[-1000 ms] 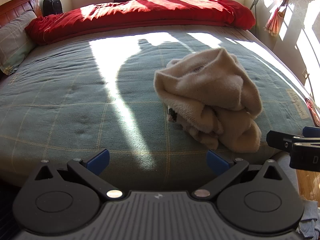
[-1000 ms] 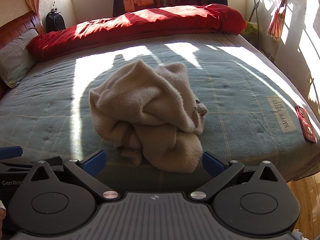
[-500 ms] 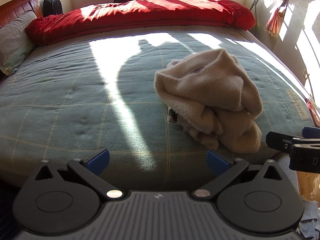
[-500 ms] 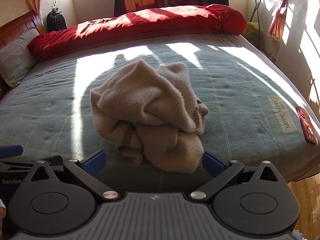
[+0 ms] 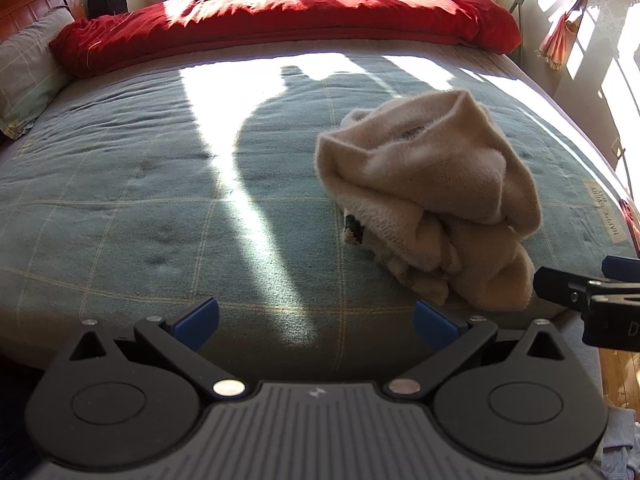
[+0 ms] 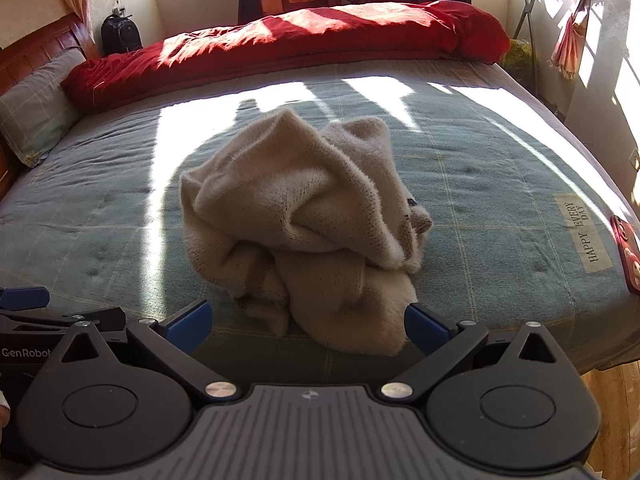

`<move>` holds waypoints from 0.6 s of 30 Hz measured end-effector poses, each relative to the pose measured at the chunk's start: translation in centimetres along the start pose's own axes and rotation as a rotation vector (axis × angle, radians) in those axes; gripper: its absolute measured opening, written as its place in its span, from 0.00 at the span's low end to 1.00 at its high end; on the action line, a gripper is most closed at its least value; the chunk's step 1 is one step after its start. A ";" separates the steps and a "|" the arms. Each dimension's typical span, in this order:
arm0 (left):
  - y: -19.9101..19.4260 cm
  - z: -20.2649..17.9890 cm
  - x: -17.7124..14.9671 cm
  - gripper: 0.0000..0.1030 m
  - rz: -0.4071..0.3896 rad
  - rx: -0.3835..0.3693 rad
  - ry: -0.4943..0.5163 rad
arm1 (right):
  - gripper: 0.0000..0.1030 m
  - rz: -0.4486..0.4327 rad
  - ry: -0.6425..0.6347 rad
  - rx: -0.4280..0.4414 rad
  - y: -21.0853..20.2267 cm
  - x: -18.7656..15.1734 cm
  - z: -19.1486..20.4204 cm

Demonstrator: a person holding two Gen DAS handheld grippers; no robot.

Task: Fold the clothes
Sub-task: 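Move both grippers toward the crumpled cream sweater on the bed, then close the right gripper on the sweater while the left gripper approaches it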

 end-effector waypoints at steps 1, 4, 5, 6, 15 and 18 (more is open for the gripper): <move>0.2 0.1 0.1 1.00 0.005 0.001 -0.001 | 1.00 0.003 -0.002 0.005 0.2 0.1 0.0; 1.0 0.4 0.5 1.00 0.015 -0.004 -0.013 | 1.00 0.007 -0.004 0.021 0.8 0.6 0.0; 1.2 0.4 0.6 1.00 0.015 -0.013 -0.018 | 1.00 0.009 -0.005 0.024 1.0 0.8 0.0; 1.3 0.3 0.8 1.00 0.013 -0.025 -0.021 | 1.00 0.008 -0.007 0.027 1.2 1.0 -0.1; 2.6 1.5 3.4 1.00 -0.073 -0.032 -0.070 | 1.00 -0.069 -0.075 0.073 1.6 4.2 0.3; 3.4 1.9 4.1 0.99 -0.075 -0.041 -0.066 | 1.00 -0.111 -0.135 0.111 1.6 5.1 0.8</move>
Point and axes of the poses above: each gripper's, at about its wrist camera, not at the fingertips, and y roughly the way its jaws point, z to its left, x to its top, the point moved 9 cm from there along y, roughly the way its jaws point, and after that the axes turned 3 degrees about z, right-handed, at the moved point
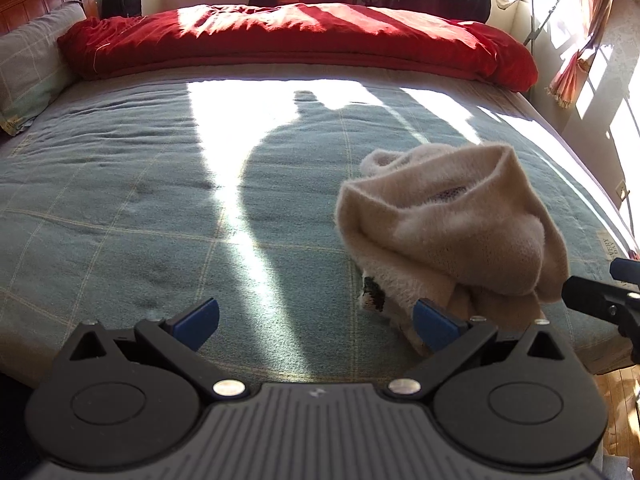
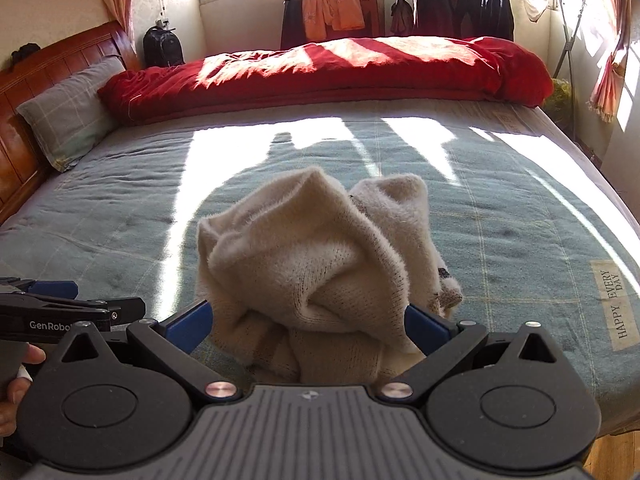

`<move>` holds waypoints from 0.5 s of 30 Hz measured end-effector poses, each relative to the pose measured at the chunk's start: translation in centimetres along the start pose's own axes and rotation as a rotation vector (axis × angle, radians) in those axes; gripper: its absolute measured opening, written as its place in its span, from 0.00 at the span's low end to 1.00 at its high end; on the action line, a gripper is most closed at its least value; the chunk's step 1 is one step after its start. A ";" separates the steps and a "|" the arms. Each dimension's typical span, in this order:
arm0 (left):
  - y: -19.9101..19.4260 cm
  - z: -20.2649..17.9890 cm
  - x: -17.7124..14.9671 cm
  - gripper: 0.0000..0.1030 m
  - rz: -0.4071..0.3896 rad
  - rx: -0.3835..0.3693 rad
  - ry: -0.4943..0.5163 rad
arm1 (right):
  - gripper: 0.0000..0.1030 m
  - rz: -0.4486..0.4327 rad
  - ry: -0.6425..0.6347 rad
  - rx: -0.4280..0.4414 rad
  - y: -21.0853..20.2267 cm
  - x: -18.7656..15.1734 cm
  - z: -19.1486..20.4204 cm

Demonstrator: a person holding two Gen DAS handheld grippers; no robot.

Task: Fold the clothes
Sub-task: 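Close the right gripper on the sweater while the left gripper approaches it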

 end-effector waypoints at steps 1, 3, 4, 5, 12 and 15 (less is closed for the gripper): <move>0.2 0.0 0.1 0.99 -0.001 -0.013 -0.003 | 1.00 -0.013 -0.025 0.020 0.1 0.3 0.2; 0.5 0.1 0.4 0.99 -0.014 -0.038 -0.009 | 1.00 -0.052 -0.072 0.053 0.2 0.6 0.4; 0.6 0.1 0.6 0.99 -0.027 -0.049 -0.010 | 1.00 -0.062 -0.094 0.061 0.4 0.8 0.3; 0.6 0.1 0.8 0.99 -0.048 -0.064 -0.014 | 1.00 -0.066 -0.115 0.066 0.6 1.0 0.3; 0.9 0.3 2.1 0.99 -0.122 -0.118 -0.026 | 0.93 -0.013 -0.182 0.098 2.4 2.0 -0.7; 1.5 0.4 2.4 0.97 -0.099 -0.125 -0.049 | 0.87 0.012 -0.216 0.093 2.9 2.2 -1.0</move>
Point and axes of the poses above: each gripper's, at about its wrist camera, not at the fingertips, and y roughly the way its jaws point, z to its left, x to its top, the point moved 9 cm from there along y, roughly the way its jaws point, and after that the axes turned 3 degrees about z, right-handed, at the moved point
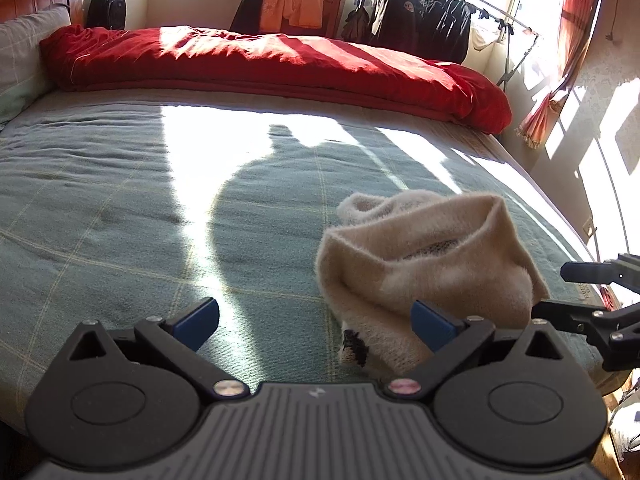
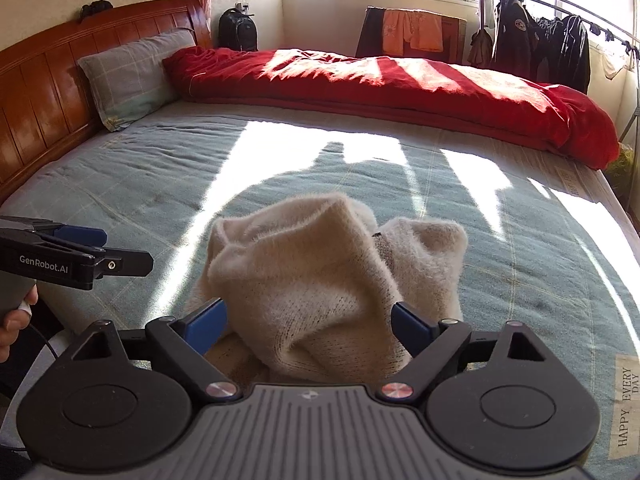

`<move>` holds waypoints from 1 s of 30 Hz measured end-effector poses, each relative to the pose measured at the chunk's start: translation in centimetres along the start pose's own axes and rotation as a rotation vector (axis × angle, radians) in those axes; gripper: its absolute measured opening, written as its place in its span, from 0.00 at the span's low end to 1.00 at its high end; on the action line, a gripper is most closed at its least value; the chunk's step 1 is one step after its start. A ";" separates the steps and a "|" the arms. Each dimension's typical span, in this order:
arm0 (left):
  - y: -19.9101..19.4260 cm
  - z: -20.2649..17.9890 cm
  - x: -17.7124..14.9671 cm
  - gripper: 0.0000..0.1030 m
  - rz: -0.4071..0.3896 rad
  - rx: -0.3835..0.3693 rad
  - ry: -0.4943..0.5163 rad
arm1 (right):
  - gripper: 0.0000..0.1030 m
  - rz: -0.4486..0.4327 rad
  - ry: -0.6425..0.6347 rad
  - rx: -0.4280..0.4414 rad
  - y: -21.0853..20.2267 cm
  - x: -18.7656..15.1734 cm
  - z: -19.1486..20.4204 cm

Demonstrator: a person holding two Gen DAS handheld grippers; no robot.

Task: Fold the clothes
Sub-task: 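Close the right gripper on the sweater while the left gripper approaches it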

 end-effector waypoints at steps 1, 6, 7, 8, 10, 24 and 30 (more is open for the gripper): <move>0.3 0.1 0.0 0.97 0.025 -0.005 -0.010 | 0.87 0.005 -0.006 0.001 0.1 0.1 -0.2; 1.2 0.1 0.0 0.89 0.070 -0.001 0.001 | 0.83 0.034 -0.058 0.000 0.5 0.6 -0.9; 1.2 0.1 0.0 0.89 0.064 -0.004 0.010 | 0.81 0.041 -0.067 -0.005 0.5 0.7 -1.1; 1.1 0.1 0.0 0.89 0.049 -0.009 0.010 | 0.81 0.046 -0.077 -0.009 0.5 0.7 -1.3; 1.0 0.2 0.2 0.89 0.009 -0.017 -0.006 | 0.80 0.056 -0.099 -0.017 0.5 0.8 -1.6; 3.4 -0.8 -0.9 0.75 0.096 -0.088 -0.008 | 0.79 0.085 -0.126 -0.009 1.0 0.6 -2.4; 4.1 -0.2 -1.1 0.53 0.137 -0.076 -0.031 | 0.58 0.125 -0.149 0.020 1.6 0.6 -3.5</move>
Point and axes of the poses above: each gripper's, at about its wrist camera, not at the fingertips, and y roughly the way its jaws point, z to its left, x to its top, the point moved 9 cm from there along y, roughly the way its jaws point, and after that the axes turned 3 degrees about z, right-handed, at the moved point
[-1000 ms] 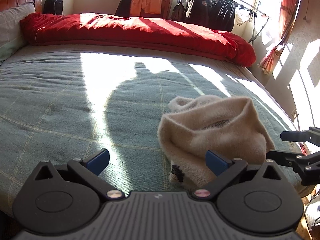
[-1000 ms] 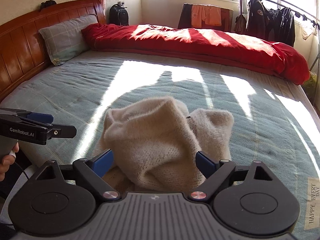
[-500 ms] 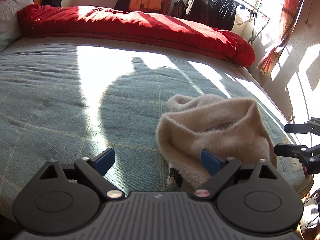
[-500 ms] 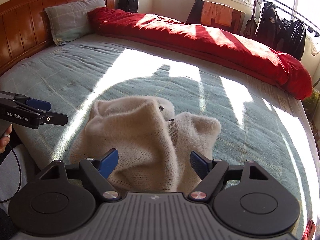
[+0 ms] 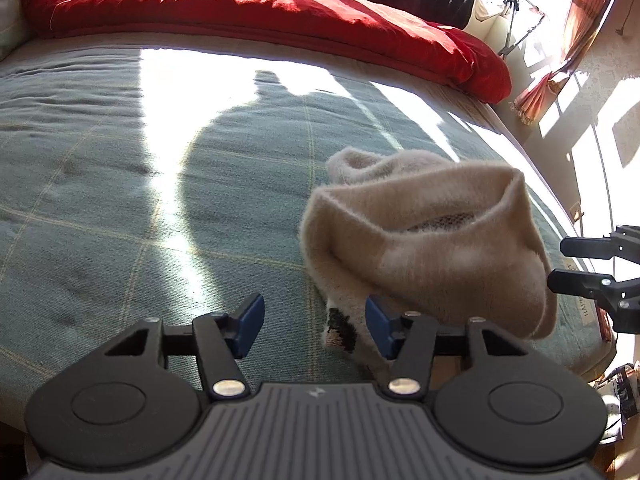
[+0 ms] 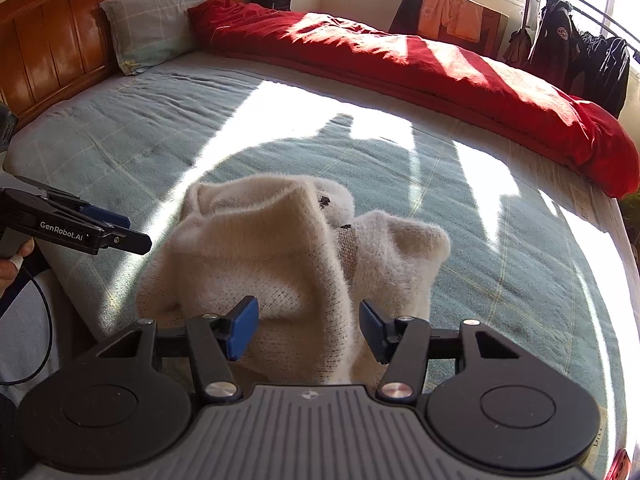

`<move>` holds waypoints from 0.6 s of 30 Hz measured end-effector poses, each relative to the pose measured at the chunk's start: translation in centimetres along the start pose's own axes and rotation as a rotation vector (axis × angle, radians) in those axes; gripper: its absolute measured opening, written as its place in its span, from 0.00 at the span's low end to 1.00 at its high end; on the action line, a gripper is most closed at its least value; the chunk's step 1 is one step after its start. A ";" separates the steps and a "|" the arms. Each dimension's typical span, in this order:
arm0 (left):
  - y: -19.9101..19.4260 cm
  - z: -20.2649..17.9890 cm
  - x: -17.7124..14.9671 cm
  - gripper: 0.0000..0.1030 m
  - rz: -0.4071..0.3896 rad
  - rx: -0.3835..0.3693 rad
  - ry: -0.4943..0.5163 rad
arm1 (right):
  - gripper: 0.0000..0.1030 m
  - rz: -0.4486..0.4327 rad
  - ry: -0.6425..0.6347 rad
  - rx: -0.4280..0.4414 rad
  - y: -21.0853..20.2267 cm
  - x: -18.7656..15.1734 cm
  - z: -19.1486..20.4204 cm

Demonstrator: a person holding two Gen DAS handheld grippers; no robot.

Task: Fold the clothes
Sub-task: 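Close the right gripper on the sweater while the left gripper approaches it, then lift the sweater with the right gripper while the left gripper grasps another part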

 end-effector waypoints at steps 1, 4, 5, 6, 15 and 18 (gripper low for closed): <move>0.0 0.0 0.0 0.53 0.001 -0.004 0.000 | 0.58 0.005 -0.001 -0.001 0.2 0.0 -0.4; 0.0 -0.2 0.0 0.54 0.002 -0.008 0.017 | 0.58 0.027 -0.003 0.014 0.9 0.1 -1.5; -0.1 -0.3 0.0 0.55 0.001 -0.015 0.024 | 0.58 0.037 -0.002 0.033 1.3 0.1 -1.7; -0.1 -0.5 0.1 0.55 -0.001 -0.023 0.031 | 0.58 0.049 0.000 0.056 1.8 0.0 -1.8; 0.0 -1.0 0.4 0.65 -0.004 -0.021 0.065 | 0.38 0.122 0.007 0.257 4.2 -0.8 -0.4; 0.1 -0.8 0.4 0.65 0.002 -0.020 0.067 | 0.25 0.113 -0.057 0.280 3.0 -0.8 0.7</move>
Point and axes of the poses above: each gripper's, at about its wrist camera, not at the fingertips, and y roughly the way its jaws point, z to its left, x to its top, the point moved 9 cm from there along y, roughly the way its jaws point, and after that the axes turned 3 degrees about z, right-handed, at the moved point
